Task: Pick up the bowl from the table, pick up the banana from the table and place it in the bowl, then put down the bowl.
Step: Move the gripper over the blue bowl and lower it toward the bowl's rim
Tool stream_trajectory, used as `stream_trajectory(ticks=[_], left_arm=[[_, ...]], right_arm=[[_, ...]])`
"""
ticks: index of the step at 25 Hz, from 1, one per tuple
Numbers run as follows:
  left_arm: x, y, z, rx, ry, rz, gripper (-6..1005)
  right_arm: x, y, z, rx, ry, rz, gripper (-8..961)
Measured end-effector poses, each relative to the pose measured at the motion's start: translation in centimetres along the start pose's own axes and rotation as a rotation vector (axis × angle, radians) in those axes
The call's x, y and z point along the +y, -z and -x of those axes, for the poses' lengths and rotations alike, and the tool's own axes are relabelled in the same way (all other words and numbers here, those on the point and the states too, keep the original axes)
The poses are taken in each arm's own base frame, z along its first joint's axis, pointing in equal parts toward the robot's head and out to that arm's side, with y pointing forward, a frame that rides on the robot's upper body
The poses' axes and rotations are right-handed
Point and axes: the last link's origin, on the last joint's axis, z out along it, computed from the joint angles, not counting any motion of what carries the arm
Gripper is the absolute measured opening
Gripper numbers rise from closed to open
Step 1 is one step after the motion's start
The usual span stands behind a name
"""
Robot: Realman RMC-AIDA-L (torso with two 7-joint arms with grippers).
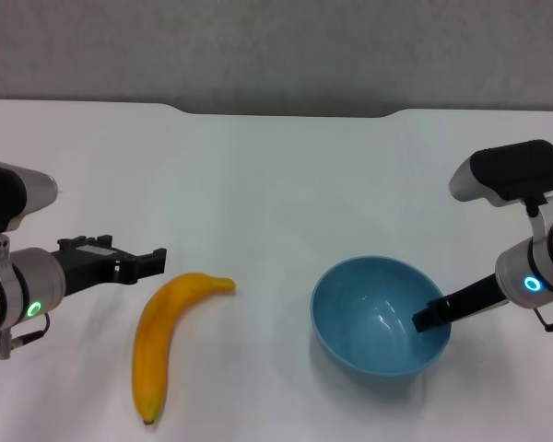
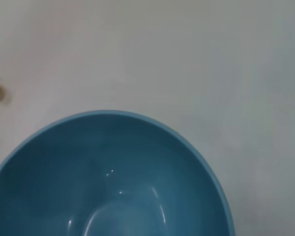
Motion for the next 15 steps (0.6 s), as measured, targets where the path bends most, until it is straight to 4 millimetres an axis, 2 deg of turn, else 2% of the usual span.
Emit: stream_trajectory(ticks=[7,8,14,15], left_arm=[[-0.13,-0.08,0.25,-0.005,0.004,-0.004,890],[-0.13,-0.09,0.24,-0.004,0.004,-0.004,890],[-0.02,-0.13,0.11,-0.002,0.004,-0.001,890],[0.02,-0.14,0.11,-0.003,0.004,0.001,890]], right_arm=[[-0.45,-0.07,-0.09,-0.035,0.017,-0.011,525],[-0.52,-0.08,-0.09,-0.038,0.023,-0.014,319],[-0.57,-0.28,0.0,-0.053,0.031,-0.024,88],[-0.48,-0.34,0.02,-0.055,0.034,-0.023,82]])
